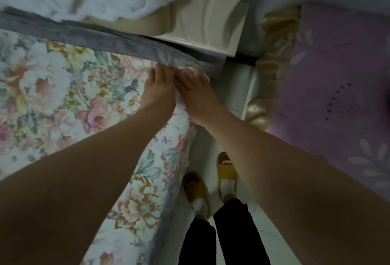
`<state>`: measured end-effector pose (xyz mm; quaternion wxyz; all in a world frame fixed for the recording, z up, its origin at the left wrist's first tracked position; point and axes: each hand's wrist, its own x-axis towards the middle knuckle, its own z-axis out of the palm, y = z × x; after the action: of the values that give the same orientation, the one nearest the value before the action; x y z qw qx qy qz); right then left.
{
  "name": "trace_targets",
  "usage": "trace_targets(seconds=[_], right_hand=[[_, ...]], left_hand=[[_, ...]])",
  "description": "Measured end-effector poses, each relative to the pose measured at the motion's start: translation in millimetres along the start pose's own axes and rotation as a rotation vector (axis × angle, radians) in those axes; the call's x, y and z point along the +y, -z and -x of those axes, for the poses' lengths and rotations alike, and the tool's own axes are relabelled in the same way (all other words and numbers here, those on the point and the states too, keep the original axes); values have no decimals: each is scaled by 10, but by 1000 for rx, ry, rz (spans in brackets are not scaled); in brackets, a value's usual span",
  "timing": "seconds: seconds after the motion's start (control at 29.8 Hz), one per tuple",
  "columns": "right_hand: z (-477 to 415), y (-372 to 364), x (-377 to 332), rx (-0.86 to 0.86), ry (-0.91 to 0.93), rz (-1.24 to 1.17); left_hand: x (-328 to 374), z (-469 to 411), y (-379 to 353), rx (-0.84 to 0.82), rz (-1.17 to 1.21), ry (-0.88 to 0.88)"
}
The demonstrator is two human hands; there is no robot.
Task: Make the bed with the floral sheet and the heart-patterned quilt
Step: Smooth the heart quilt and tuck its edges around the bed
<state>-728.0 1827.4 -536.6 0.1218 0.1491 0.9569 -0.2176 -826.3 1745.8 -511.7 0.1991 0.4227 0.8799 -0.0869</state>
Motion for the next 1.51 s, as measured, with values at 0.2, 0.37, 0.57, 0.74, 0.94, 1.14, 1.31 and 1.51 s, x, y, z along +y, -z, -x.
trace_targets(seconds=[0.2, 0.37, 0.57, 0.74, 0.94, 1.14, 1.31, 1.51], right_hand=[[-89, 12, -192, -125, -162, 158], [-56, 233, -440, -158, -230, 142], [234, 746, -1017, -218, -54, 144], [570, 1037, -1606, -221, 73, 250], [896, 1426, -2476, -228, 298, 347], [1212, 1707, -3031, -281, 407, 458], [1405, 1876, -3315, -267, 453, 547], [1803, 1839, -3548, -210, 732, 667]], left_hand=[[-1, 242, -167, -157, 25, -89], [-78, 554, 35, -255, -7, -34], [-325, 1136, 501, -217, 56, 157], [-400, 1853, 767, -173, 191, 324], [-786, 2846, 1094, -103, 249, 586], [-1118, 3662, 1352, -31, 292, 804], [-1165, 4131, 1446, 62, 381, 899], [-829, 4712, 1336, 123, 472, 1079]])
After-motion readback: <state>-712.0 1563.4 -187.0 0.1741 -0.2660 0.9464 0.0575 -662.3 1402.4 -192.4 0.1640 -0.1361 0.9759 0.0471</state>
